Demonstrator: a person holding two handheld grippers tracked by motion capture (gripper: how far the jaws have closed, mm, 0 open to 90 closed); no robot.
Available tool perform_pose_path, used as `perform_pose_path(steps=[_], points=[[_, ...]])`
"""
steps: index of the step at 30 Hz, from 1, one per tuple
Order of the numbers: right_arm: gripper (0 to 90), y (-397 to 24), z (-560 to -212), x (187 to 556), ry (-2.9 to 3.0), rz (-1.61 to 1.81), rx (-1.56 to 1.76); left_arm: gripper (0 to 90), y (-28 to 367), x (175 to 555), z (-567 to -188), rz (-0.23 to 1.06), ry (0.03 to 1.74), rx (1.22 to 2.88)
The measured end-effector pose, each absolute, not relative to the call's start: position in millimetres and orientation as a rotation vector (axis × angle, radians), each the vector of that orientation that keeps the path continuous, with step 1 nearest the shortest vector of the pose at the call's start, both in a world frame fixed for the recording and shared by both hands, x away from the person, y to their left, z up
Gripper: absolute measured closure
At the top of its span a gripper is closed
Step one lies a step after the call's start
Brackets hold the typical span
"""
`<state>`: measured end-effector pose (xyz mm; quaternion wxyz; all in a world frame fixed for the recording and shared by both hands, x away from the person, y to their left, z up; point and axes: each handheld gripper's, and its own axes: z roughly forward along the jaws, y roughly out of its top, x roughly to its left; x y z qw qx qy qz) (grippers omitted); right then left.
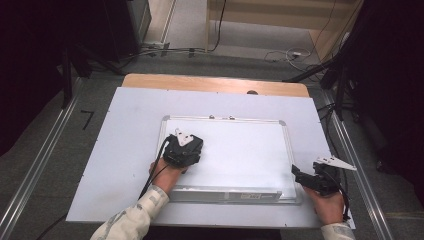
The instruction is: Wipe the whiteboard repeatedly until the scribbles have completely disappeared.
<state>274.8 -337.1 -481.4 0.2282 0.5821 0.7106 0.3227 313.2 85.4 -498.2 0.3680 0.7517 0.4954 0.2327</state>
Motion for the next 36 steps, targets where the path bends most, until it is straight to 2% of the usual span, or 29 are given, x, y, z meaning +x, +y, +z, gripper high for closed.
perform_pose_path(steps=[7,18,36], points=[[16.5,-338.8,-481.1,273.6,1.951,0.892,1.606,40.9,89.6,327.1,-498.3,0.618,1.297,1.917],[16.5,-339.4,-481.4,273.3,1.951,0.889,1.608,40.8,88.7,317.4,-498.0,0.596,1.244,1.952],[16.5,-341.5,-481.1,271.8,1.947,0.893,1.611,40.8,108.5,352.8,-497.9,0.663,1.410,1.848]])
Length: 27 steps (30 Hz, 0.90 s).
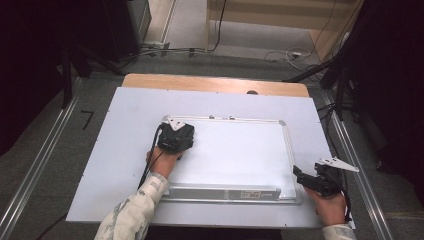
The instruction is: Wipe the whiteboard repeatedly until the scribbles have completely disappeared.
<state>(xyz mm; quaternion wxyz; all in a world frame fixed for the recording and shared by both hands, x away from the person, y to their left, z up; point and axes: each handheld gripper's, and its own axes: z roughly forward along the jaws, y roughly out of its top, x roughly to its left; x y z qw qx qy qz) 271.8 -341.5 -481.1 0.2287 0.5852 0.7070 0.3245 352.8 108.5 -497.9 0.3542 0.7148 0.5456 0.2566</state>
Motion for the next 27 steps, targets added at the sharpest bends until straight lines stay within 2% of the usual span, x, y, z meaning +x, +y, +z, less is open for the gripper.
perform_pose_path(steps=[27], points=[[16.5,-343.6,-481.2,270.3,1.943,0.894,1.617,40.8,127.4,375.4,-497.1,0.720,1.550,1.769]])
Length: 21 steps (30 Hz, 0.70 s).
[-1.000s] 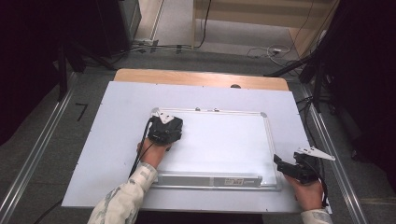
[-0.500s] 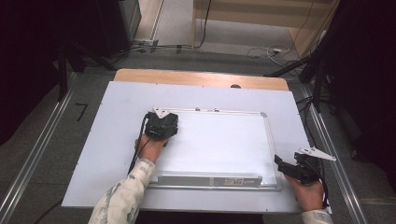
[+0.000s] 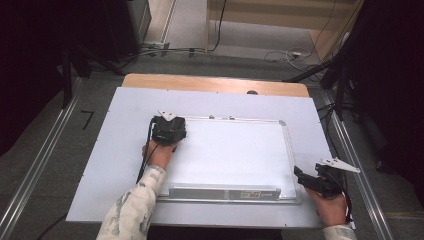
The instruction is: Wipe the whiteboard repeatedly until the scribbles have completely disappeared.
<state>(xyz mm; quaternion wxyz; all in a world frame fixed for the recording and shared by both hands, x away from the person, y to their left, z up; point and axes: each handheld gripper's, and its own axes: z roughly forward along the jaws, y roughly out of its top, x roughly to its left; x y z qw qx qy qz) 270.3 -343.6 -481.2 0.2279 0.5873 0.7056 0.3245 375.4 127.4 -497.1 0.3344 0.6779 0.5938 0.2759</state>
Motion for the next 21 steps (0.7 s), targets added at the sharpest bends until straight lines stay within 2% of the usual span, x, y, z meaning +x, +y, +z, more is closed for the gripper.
perform_pose_path(steps=[7,21], points=[[16.5,-344.6,-481.7,270.6,1.942,0.894,1.619,40.8,127.3,375.1,-497.0,0.734,1.554,1.774],[16.5,-339.4,-482.5,273.9,1.956,0.884,1.613,40.8,105.5,340.9,-497.1,0.674,1.417,1.877]])
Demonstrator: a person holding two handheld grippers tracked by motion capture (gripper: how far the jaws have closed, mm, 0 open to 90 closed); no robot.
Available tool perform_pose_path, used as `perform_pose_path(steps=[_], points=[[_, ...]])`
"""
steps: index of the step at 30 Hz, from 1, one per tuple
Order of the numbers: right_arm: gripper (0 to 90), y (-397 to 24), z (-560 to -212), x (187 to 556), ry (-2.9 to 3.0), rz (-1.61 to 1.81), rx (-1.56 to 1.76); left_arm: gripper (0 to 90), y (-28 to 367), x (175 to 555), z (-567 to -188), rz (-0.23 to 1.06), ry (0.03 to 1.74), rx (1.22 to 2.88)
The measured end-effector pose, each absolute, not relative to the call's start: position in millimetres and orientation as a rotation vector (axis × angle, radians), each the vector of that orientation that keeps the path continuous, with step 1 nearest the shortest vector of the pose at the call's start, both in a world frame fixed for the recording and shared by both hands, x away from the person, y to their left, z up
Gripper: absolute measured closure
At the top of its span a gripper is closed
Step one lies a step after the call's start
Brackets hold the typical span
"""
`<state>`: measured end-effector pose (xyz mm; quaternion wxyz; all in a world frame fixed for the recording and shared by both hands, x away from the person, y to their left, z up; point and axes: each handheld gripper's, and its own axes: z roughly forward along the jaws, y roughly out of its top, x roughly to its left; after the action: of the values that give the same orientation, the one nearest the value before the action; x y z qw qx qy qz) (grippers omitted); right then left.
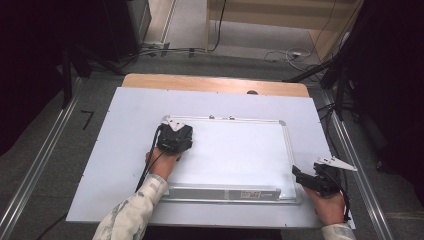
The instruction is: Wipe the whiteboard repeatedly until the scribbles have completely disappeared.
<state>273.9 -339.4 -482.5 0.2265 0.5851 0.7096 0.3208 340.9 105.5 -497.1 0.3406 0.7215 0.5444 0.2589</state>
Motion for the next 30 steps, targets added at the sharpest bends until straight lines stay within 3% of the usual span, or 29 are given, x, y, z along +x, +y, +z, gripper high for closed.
perform_pose_path(steps=[7,21,30], points=[[16.5,-340.3,-482.2,273.0,1.955,0.884,1.614,40.8,104.6,326.6,-497.0,0.645,1.381,1.904],[16.5,-341.1,-482.0,272.3,1.954,0.890,1.613,40.7,118.3,366.7,-494.8,0.703,1.557,1.820],[16.5,-339.6,-482.7,274.0,1.958,0.883,1.613,40.8,106.1,347.6,-494.7,0.667,1.469,1.886]])
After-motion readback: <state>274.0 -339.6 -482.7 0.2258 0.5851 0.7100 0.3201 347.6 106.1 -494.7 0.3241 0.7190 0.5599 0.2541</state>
